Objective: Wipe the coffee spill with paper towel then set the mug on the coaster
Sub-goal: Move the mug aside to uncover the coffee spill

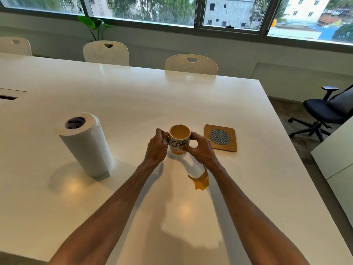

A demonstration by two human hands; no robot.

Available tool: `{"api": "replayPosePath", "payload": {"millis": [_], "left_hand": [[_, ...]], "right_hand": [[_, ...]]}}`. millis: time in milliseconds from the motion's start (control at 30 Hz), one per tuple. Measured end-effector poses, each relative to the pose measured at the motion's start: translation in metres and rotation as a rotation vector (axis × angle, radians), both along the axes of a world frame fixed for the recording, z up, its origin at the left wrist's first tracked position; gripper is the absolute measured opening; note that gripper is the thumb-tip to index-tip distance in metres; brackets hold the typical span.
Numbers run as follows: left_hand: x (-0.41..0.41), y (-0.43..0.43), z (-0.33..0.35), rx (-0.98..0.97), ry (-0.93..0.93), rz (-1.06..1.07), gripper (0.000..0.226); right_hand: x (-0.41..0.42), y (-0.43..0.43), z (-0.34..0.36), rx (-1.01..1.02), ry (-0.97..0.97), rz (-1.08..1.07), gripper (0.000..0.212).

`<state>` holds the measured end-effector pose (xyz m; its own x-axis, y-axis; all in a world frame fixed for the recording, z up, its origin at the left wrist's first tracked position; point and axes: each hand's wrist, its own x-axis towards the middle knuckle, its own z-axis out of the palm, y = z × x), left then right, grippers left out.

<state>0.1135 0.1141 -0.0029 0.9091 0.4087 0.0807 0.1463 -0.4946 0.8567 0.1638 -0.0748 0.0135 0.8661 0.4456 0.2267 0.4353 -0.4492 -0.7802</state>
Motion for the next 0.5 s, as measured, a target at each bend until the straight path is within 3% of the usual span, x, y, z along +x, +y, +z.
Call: {"api": "replayPosePath", "payload": {"millis": [500], "left_hand": [[0.028,0.024,-0.016,-0.003,-0.01,0.018,0.018]], "right_hand": [[0.025,0.022,-0.011,-0.03,0.013,0.009,0.066]]}}
